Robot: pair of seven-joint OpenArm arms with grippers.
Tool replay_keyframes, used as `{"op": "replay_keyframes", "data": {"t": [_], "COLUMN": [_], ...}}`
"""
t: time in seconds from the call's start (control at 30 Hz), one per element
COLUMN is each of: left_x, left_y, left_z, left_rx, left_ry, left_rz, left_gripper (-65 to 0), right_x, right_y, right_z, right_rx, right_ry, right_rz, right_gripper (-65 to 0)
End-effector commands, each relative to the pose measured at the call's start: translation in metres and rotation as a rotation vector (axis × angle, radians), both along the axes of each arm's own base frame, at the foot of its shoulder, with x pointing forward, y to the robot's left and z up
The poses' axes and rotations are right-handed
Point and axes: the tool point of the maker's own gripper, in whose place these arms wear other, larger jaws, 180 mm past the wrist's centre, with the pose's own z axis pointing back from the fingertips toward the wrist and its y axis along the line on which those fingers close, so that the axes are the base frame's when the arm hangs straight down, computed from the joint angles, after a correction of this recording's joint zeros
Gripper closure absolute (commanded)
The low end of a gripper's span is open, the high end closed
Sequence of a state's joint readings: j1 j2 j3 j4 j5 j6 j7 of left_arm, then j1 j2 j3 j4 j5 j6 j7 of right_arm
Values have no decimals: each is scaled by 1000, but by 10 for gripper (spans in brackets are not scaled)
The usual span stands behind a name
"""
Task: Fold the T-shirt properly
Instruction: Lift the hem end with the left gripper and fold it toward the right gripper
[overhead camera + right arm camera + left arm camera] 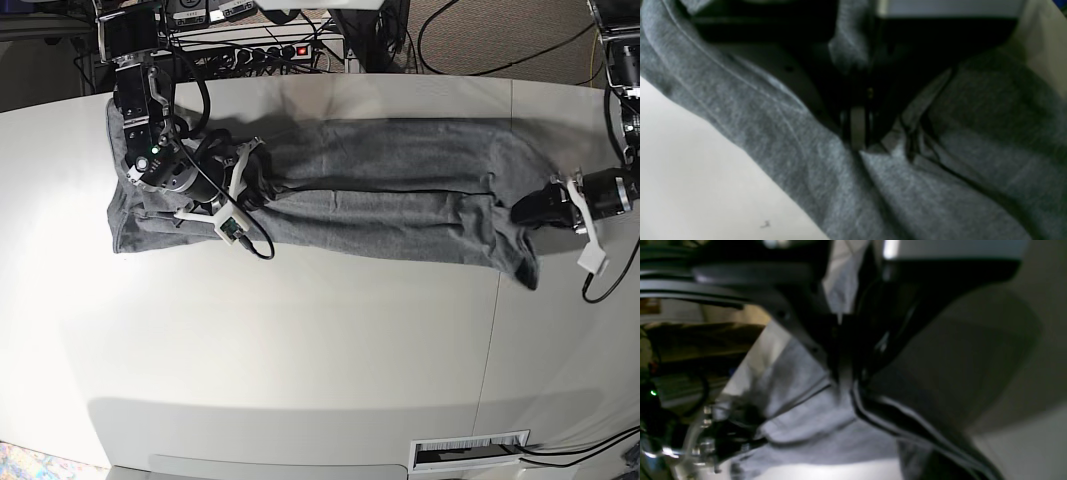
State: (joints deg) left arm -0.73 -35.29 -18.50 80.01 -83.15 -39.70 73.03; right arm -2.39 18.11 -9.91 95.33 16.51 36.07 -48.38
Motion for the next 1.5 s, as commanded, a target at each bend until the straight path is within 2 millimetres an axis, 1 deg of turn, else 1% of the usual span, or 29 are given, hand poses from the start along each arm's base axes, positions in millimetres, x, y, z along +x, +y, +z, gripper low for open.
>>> {"op": "replay_keyframes", "data": {"t": [0.0, 0.2, 0.27, 0.4, 0.6, 0.7, 0.77, 0.87, 1.0, 1.13, 1.17, 1.23, 1.27, 1.3, 1.47], "left_x": [9, 8, 7, 3, -17, -25, -26, -23, -17, -20, -21, -21, -21, -21, -19], "left_y": [-7, -68, -84, -108, -150, -175, -191, -208, -222, -232, -233, -233, -233, -232, -228], "left_z": [21, 53, 58, 57, 44, 44, 50, 47, 36, 25, 25, 25, 25, 24, 24], "left_rx": [-27, -122, -163, -252, -352, -403, -450, -444, -370, -292, -293, -293, -292, -288, -274], "left_ry": [-76, -217, -241, -237, -170, -150, -156, -164, -190, -186, -186, -185, -185, -184, -190], "left_rz": [-12, -93, -101, -94, -140, -180, -191, -181, -173, -219, -224, -224, -224, -225, -226], "left_gripper": [0, 0, 0, 0, 0, 0, 0, 0, 0, 0, -27, -178, -229, -244, -243], "right_x": [7, 6, 7, 7, 8, 8, 8, 7, 7, 7, 8, 8, 8, 8, 12], "right_y": [-2, -3, -7, -11, -11, -11, -11, -11, -11, -11, -11, -11, -11, -12, -20], "right_z": [9, 8, 6, 4, 4, 4, 4, 4, 4, 4, 5, 5, 5, 5, 8], "right_rx": [5, -7, -31, -60, -59, -59, -59, -59, -60, -59, -60, -60, -60, -61, -57], "right_ry": [-32, -28, -31, -34, -35, -35, -35, -34, -34, -34, -35, -35, -35, -35, -45], "right_rz": [3, 3, 3, 3, 3, 3, 3, 2, 3, 3, 3, 3, 3, 3, -26], "right_gripper": [0, 0, 0, 0, 0, 0, 0, 0, 0, 0, 0, 0, 0, 0, 0]}}
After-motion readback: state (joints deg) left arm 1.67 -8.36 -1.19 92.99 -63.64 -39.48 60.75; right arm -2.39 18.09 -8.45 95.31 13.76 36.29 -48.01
